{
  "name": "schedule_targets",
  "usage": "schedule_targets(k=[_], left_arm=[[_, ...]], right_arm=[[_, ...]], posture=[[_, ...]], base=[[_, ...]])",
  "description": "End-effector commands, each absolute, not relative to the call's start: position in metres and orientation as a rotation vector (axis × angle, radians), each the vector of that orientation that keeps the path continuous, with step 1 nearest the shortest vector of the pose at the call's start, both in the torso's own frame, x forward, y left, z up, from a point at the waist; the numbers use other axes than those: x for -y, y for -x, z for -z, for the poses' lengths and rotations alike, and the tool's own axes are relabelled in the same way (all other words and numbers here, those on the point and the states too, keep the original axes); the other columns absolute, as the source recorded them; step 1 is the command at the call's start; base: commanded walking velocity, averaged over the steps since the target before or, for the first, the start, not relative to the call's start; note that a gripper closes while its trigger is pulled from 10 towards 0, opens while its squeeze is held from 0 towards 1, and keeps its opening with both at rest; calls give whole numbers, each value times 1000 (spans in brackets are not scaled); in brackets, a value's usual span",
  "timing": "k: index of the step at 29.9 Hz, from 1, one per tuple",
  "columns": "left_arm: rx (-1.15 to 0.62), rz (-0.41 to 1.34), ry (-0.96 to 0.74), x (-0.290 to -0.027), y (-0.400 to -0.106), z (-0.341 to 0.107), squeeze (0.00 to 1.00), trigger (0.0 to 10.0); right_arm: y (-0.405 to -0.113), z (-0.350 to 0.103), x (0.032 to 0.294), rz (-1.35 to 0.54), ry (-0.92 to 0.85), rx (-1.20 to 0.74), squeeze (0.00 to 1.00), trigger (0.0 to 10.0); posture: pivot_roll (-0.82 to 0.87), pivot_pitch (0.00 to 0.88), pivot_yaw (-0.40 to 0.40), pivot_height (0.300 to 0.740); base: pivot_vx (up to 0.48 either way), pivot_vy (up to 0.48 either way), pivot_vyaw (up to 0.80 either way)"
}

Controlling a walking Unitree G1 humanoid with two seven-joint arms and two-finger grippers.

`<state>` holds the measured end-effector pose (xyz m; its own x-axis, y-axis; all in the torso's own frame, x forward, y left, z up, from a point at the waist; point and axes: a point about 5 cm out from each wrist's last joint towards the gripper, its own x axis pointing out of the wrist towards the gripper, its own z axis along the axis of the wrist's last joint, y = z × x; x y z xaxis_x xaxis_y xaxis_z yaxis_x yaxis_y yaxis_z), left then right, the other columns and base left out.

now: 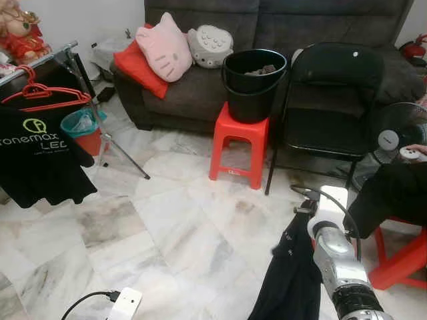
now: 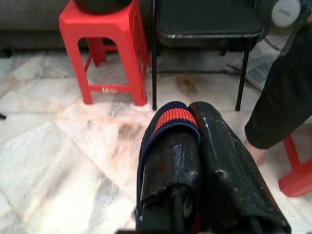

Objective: Hang hanger

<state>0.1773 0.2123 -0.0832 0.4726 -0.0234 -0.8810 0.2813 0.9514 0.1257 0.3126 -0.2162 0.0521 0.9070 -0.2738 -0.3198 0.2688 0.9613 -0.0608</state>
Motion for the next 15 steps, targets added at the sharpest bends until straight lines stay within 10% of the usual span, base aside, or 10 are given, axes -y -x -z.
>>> schedule_targets(k=[1,15], left_arm=[[-1080,178,-283,-218,-175,83,0,10000],[-1073,173,-287,-219,-175,83,0,10000]], right_arm=[[-322,-71,219,324,-4,-232,0,10000],[-303,-121,208,331,161,182,0,10000]], posture=[[-28,0,47,740],[-28,0,46,740]], base=[[0,0,0],[0,0,0]])
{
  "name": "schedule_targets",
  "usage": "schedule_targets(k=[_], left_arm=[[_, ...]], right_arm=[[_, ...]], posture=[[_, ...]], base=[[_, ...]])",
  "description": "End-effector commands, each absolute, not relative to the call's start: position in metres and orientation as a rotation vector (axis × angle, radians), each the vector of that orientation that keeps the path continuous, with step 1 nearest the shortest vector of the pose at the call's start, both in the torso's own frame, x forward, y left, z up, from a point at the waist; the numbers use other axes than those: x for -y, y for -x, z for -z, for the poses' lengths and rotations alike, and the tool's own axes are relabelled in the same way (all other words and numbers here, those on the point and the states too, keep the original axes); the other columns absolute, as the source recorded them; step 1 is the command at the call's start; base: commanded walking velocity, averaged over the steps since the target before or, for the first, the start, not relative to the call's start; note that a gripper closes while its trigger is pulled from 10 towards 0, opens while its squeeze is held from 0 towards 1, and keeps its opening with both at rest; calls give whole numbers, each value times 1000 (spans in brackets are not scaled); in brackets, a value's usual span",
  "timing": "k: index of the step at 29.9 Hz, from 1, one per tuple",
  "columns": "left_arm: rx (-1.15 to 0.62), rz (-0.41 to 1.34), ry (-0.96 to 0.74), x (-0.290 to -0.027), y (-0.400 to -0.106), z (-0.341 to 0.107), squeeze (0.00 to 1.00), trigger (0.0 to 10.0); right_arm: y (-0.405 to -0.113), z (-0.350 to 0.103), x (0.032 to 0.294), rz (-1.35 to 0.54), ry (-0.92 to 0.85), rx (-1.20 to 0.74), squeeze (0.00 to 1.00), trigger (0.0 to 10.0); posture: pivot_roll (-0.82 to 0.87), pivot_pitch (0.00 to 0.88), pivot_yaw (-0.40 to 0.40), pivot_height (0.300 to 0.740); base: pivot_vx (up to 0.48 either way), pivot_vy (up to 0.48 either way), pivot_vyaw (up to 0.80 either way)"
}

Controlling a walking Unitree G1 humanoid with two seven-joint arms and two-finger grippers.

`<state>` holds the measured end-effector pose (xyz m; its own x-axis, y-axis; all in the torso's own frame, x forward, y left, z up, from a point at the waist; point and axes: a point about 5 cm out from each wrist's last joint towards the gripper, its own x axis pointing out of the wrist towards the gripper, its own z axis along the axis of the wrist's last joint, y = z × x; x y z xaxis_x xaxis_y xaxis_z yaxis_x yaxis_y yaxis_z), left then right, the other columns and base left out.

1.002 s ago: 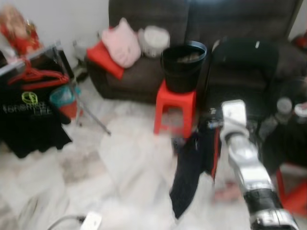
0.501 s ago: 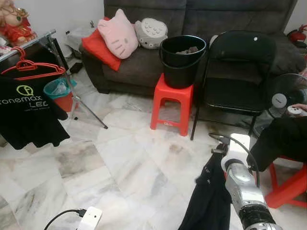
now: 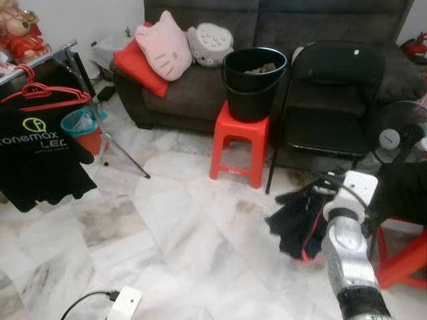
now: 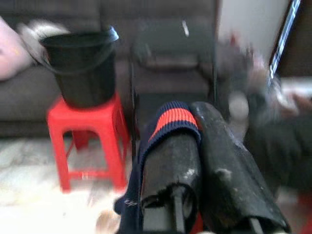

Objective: Hang hanger

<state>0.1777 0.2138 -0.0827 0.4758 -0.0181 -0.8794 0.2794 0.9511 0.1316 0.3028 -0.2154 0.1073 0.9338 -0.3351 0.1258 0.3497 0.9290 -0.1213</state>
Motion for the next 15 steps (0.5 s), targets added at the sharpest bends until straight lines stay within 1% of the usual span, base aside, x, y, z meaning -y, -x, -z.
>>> schedule_targets(k=[1,5,6,10,15], left_arm=[[-1073,174,-290,-219,-175,83,0,10000],[-1072,176,-293,-219,-175,83,0,10000],[-1072,178,-301,-220,-175,83,0,10000],[-1075,183,-311,-219,-175,83,0,10000],[-1074,168,-299,-220,-174,83,0,10000]], right_arm=[[-294,-123,205,321,189,208,0,10000],[-281,-124,201,320,206,229,0,10000],[-275,-120,196,315,191,207,0,10000],[-275,-113,193,308,206,179,0,10000],[-276,-119,189,275,242,195,0,10000]], posture=[[-28,0,46,740],[-30,0,49,740],[-41,0,54,740],[-25,0,48,740],[-24,0,43,740]], base=[[0,0,0],[0,0,0],[0,0,0],[0,0,0],[0,0,740]])
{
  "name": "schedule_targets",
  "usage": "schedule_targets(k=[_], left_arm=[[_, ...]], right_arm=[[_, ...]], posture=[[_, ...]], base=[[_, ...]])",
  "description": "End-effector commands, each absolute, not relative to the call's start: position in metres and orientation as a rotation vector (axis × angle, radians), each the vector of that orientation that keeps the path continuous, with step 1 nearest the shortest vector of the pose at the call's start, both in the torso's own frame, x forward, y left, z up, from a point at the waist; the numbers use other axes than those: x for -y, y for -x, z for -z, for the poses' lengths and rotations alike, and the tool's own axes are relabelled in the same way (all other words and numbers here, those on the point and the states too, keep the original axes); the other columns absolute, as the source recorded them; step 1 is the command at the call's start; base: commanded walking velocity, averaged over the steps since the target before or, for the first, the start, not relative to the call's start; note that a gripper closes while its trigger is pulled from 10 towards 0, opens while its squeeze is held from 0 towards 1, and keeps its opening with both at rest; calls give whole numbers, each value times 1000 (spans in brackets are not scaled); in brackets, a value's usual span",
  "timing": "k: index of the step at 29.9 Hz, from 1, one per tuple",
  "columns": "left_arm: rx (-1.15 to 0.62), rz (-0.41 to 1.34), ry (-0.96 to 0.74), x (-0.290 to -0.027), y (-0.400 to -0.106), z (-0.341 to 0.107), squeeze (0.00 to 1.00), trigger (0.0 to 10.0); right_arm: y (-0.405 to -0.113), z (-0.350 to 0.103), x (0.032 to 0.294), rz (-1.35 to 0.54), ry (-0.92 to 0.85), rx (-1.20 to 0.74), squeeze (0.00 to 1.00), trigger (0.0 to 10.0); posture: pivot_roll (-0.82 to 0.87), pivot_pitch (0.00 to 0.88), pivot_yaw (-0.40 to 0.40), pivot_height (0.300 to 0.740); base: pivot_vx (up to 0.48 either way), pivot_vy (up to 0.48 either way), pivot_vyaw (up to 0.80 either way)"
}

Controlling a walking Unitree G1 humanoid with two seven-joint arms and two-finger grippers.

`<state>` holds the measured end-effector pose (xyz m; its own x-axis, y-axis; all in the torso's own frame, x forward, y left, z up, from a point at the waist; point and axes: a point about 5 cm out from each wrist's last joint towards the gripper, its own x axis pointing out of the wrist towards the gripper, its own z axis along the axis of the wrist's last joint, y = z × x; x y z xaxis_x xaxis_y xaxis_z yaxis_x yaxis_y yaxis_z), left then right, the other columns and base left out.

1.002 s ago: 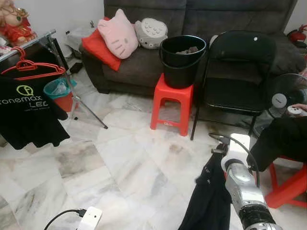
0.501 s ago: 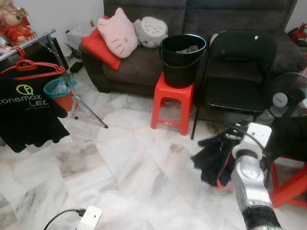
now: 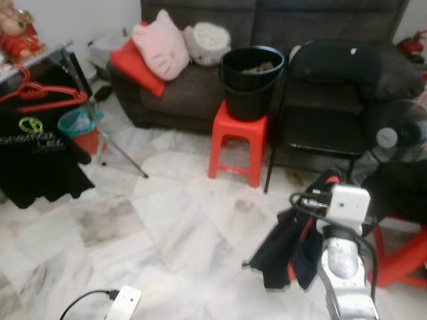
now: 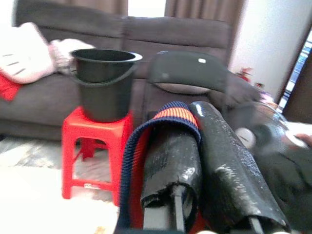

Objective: Hang hanger

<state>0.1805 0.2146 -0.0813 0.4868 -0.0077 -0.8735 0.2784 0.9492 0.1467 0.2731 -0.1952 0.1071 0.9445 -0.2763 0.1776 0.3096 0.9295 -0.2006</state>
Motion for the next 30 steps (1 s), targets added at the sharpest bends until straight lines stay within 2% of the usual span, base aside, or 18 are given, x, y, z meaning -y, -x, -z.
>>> schedule_targets(k=[1,30], left_arm=[[-1075,169,-301,-220,-174,84,0,10000],[-1085,183,-318,-219,-172,84,0,10000]], right_arm=[[-275,-119,189,270,242,192,0,10000],[-275,-115,192,275,256,156,0,10000]], posture=[[-30,0,42,740],[-32,0,38,740]], base=[[0,0,794],[0,0,794]])
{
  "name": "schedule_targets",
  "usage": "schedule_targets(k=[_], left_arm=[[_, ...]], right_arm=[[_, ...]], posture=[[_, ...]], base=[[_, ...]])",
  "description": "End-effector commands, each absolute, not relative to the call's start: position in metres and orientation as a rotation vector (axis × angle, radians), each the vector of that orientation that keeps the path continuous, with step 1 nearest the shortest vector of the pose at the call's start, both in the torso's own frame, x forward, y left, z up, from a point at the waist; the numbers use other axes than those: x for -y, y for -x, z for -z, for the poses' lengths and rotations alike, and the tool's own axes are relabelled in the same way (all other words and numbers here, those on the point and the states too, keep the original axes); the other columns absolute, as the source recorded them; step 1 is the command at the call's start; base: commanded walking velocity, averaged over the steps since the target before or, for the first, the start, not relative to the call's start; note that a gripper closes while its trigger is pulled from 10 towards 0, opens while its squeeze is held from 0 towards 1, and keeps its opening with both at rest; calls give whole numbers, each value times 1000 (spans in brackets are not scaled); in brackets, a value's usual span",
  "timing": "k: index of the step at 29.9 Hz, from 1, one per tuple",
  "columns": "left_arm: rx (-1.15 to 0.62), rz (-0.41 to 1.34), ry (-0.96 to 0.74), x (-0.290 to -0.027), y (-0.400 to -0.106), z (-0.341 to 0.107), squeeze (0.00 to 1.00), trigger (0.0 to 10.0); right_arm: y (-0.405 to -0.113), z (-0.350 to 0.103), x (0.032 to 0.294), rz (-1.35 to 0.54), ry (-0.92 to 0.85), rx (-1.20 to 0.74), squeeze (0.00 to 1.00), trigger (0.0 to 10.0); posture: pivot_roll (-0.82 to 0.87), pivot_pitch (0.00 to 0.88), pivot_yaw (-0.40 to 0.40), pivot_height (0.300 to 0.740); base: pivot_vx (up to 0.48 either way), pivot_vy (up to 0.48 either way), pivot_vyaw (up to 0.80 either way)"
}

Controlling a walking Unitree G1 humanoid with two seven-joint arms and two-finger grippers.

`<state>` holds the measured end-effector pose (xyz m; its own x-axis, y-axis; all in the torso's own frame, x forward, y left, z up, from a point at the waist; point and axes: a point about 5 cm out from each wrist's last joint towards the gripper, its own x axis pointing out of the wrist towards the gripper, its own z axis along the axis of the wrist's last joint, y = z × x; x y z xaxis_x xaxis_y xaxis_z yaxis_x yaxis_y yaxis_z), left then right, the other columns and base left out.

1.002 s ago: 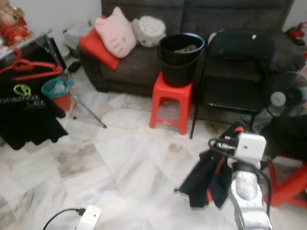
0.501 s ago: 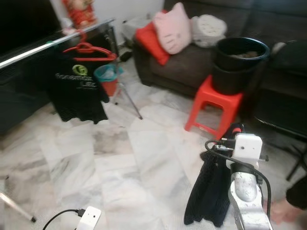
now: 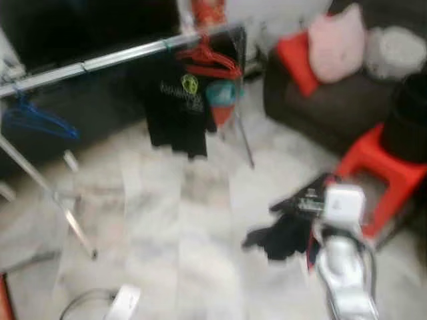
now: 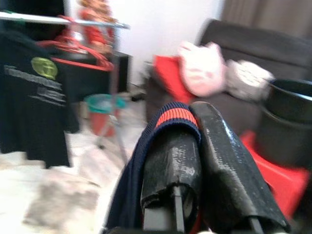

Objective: Hang hanger

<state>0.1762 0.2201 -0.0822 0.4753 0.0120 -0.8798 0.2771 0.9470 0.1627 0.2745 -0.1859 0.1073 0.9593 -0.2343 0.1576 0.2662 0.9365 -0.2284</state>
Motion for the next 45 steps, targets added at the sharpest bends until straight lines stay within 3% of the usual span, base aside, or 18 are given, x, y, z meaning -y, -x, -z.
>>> schedule_targets(k=[1,16,23,45], left_arm=[[-1085,183,-319,-219,-173,84,0,10000],[-1079,181,-330,-217,-175,83,0,10000],[-1080,177,-343,-218,-176,83,0,10000],[-1078,177,-347,-218,-176,83,0,10000]], right_arm=[[-276,-115,192,275,256,157,0,10000],[-280,-118,192,254,267,152,0,10000],[-282,-117,187,228,262,145,0,10000],[-283,-115,187,216,278,133,0,10000]], posture=[[-32,0,38,740],[-32,0,30,740],[-30,0,30,740],[-28,0,29,740]], base=[[0,0,794],[0,0,780],[0,0,0],[0,-269,0]])
